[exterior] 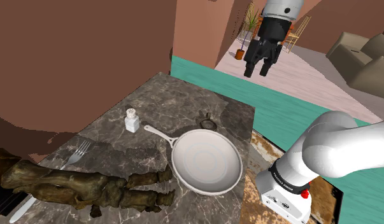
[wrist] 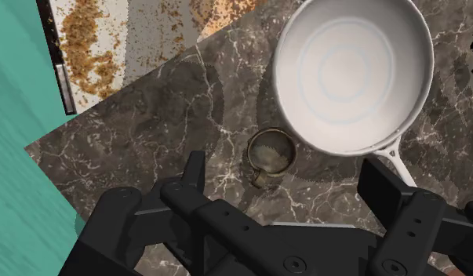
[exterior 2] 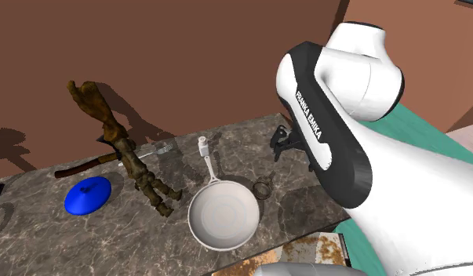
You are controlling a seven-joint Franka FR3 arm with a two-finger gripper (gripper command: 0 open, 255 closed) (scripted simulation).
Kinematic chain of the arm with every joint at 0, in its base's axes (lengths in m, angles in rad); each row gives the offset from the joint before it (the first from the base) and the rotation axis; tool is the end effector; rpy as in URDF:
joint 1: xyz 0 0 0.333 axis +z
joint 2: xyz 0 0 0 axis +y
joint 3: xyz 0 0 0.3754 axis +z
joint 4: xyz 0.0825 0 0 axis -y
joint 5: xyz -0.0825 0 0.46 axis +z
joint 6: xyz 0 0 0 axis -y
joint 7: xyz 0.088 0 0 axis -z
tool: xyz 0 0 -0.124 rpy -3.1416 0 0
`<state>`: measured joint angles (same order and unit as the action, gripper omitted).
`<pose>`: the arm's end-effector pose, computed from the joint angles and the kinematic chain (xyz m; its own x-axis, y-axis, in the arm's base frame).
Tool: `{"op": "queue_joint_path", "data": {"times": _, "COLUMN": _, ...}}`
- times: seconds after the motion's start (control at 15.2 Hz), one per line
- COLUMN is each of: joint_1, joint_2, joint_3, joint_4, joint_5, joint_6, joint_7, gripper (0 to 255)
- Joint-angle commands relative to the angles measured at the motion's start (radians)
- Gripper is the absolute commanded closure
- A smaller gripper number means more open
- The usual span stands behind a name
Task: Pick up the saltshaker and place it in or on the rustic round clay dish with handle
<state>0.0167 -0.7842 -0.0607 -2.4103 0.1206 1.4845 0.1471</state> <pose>0.3271 -0.0034 0.5799 0.9745 -0.1541 -0.1631 -0.1775 -0.9741 -0.1401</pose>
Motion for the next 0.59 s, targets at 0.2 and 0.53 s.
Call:
{"op": "queue_joint_path", "data": {"times": 0.2, "joint_1": 0.025, "joint_2": 0.092, "joint_3": 0.053, "joint_4": 0.025, "joint_5": 0.026, "joint_6": 0.062, "joint_7": 0.039, "gripper": 0}}
{"op": "queue_joint_path", "data": {"times": 0.53, "joint_1": 0.059, "joint_2": 0.260, "joint_3": 0.134, "joint_4": 0.093, "joint_5": 0.052, "joint_6": 0.153, "joint_7": 0.104, "gripper": 0}}
